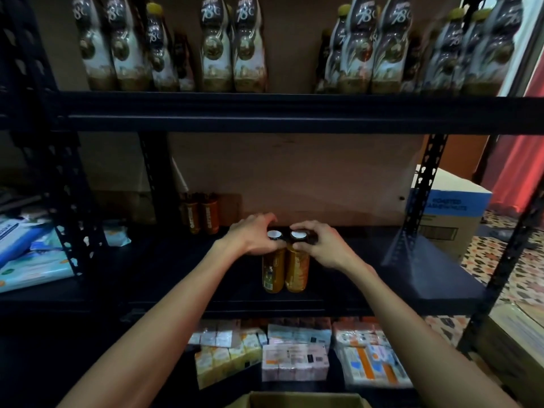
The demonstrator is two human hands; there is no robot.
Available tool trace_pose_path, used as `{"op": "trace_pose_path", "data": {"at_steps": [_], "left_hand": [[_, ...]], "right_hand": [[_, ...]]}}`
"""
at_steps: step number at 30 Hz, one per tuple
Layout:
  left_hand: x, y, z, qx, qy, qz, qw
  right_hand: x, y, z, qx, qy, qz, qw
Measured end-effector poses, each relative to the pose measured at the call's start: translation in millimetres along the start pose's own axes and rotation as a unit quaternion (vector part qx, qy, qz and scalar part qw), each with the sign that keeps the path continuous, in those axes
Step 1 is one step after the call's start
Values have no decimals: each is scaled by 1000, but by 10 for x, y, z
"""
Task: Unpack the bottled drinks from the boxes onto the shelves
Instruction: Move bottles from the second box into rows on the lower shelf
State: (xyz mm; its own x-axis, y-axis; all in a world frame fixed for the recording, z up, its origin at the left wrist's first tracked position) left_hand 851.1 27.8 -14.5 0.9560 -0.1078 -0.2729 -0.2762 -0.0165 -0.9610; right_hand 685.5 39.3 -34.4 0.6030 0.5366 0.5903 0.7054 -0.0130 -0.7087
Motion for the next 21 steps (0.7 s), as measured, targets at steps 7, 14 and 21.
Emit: {"op": "trace_pose_path", "data": {"at_steps": [7,14,21], "left_hand": [[-68,-73,-106,59,44,-4,997],[-116,-58,-81,72,64,2,995],[-84,-67,-99,39,8,0,999]], "right_hand": [[9,-27,-82,41,-11,42,998],[-25,-5,-122,45,-11,43,998],[-36,-10,-120,49,-2,38,998]]}}
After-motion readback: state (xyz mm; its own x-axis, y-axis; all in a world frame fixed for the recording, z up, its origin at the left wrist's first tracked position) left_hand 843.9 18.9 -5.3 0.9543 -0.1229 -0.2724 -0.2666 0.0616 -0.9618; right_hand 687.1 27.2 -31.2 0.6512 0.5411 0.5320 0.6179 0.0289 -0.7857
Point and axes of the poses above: each hand's wrist, its own z-axis away from the middle knuckle, its own y-axis out of the palm, x = y × z, the point moved 8 cm from there along -z, towards the middle knuckle, and after that the axes turned 9 degrees about -y, right-handed, at the moved point
